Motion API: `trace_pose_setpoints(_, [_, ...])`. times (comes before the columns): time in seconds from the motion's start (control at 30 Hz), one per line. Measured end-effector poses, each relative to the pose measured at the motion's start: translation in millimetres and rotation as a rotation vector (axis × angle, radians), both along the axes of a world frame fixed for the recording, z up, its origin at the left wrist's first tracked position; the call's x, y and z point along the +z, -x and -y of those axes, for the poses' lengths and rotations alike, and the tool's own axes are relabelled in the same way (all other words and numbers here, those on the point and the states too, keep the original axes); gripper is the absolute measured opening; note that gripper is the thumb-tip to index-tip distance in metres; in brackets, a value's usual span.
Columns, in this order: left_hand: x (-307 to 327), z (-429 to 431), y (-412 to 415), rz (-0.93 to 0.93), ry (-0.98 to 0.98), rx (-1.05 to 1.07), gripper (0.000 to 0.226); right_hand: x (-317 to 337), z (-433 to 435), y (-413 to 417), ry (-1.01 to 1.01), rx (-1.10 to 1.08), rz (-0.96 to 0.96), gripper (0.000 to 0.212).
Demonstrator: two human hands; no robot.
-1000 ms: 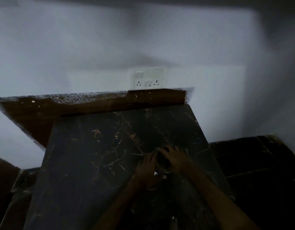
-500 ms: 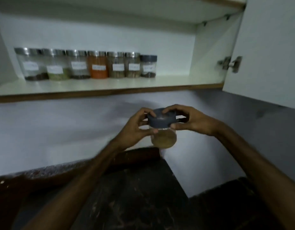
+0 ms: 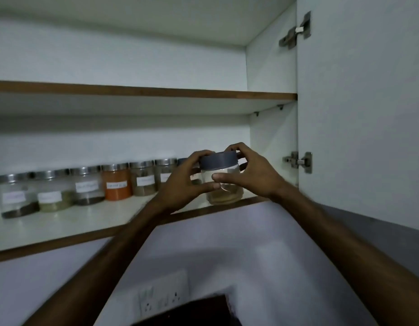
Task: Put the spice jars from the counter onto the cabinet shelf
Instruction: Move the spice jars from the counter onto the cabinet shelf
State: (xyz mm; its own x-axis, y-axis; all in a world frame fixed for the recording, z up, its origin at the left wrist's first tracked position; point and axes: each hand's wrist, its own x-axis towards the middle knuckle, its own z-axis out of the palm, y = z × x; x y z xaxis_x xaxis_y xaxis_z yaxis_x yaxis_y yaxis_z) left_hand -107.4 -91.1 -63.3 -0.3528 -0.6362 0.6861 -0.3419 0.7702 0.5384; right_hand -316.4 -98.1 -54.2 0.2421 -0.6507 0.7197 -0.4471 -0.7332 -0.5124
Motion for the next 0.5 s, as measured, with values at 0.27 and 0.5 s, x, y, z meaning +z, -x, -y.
trace_pose_setpoints(0.27, [15,95,34,0.603,0.302,0.474,0.064,-22,104,-4,-0.021,-0.309,-0.134,0.076])
trace_pose_setpoints(0.5, [26,167,39,0.985,0.396,0.763,0.074,-6,179,15,-0.066,-0.227,-0.321,0.051])
